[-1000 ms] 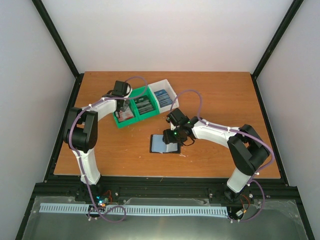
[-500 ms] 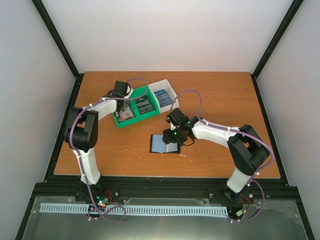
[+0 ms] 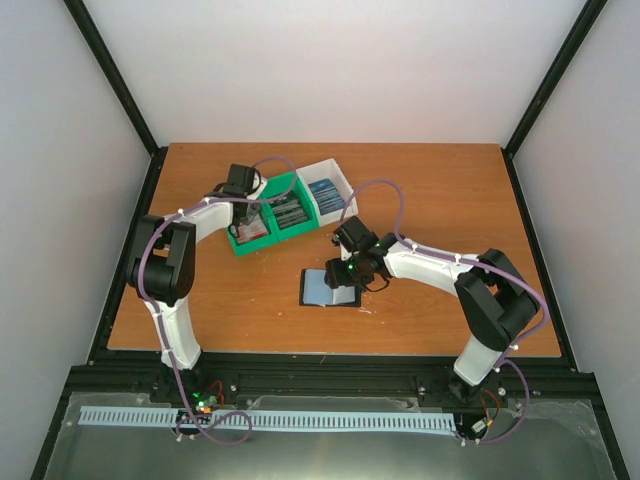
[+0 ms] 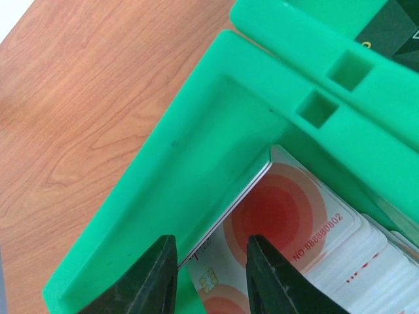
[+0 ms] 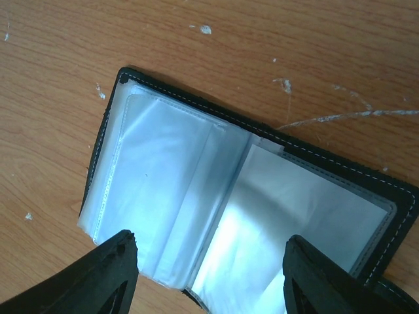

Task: Put the credit cards into the card holder
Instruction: Pick up the credit card from the storage box.

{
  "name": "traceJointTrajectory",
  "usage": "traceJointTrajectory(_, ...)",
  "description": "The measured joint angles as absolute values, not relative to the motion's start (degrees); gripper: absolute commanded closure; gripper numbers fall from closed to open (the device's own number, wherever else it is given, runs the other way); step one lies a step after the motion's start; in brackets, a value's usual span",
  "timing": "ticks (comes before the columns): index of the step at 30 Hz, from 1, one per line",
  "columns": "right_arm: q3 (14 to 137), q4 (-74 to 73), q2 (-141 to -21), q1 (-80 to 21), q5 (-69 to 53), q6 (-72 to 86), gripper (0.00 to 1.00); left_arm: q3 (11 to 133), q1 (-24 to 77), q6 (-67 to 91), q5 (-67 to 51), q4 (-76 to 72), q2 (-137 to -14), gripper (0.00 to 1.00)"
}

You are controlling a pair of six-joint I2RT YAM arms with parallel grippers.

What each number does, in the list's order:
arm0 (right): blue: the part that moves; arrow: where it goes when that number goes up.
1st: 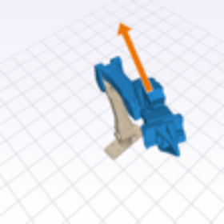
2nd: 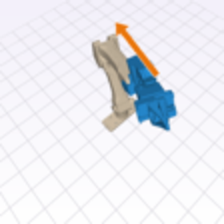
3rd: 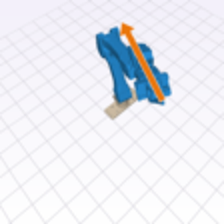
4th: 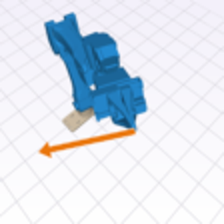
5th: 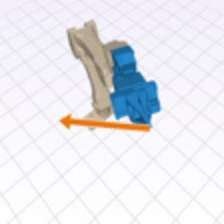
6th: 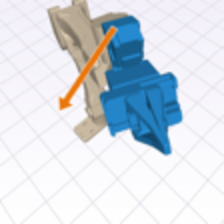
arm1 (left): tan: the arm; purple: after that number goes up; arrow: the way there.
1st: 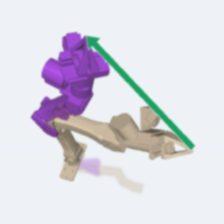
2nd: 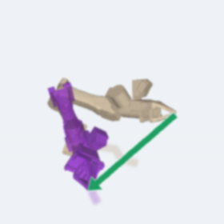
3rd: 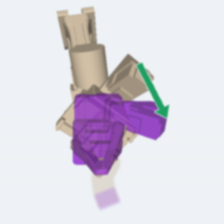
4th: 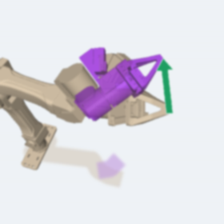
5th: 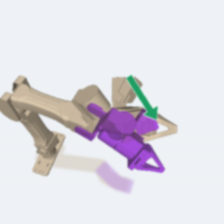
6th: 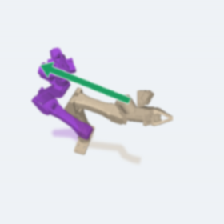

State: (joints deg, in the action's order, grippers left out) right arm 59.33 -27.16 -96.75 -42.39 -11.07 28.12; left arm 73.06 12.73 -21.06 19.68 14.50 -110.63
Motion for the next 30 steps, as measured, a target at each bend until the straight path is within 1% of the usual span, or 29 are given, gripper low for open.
traceJointTrajectory(6,59.33,-27.16,-96.75,-42.39,-11.18,28.10,0.39,71.99,12.73,-22.09,19.97,13.08,-110.41,0.66)
traceJointTrajectory(8,59.33,-27.16,-96.75,-42.39,-11.18,28.10,0.39,71.70,12.73,-22.46,20.25,12.51,-110.41,0.63)
traceJointTrajectory(17,59.44,-27.16,-96.77,-42.39,-11.20,28.10,0.39,70.39,12.75,-24.38,21.50,10.61,-110.39,0.61)
traceJointTrajectory(22,59.64,-27.16,-96.77,-42.39,-11.22,28.10,0.39,69.80,12.75,-24.82,21.71,10.44,-110.39,0.50)
traceJointTrajectory(23,59.64,-27.16,-96.82,-42.39,-11.22,28.10,0.39,69.78,12.75,-24.86,21.80,10.46,-110.39,0.49)
traceJointTrajectory(26,59.64,-27.14,-96.90,-42.39,-11.22,28.10,0.39,69.76,12.75,-24.97,22.00,10.39,-110.39,0.50)
traceJointTrajectory(30,59.64,-27.16,-97.08,-42.39,-11.22,28.10,0.39,69.76,12.75,-24.93,22.02,10.39,-110.39,0.54)
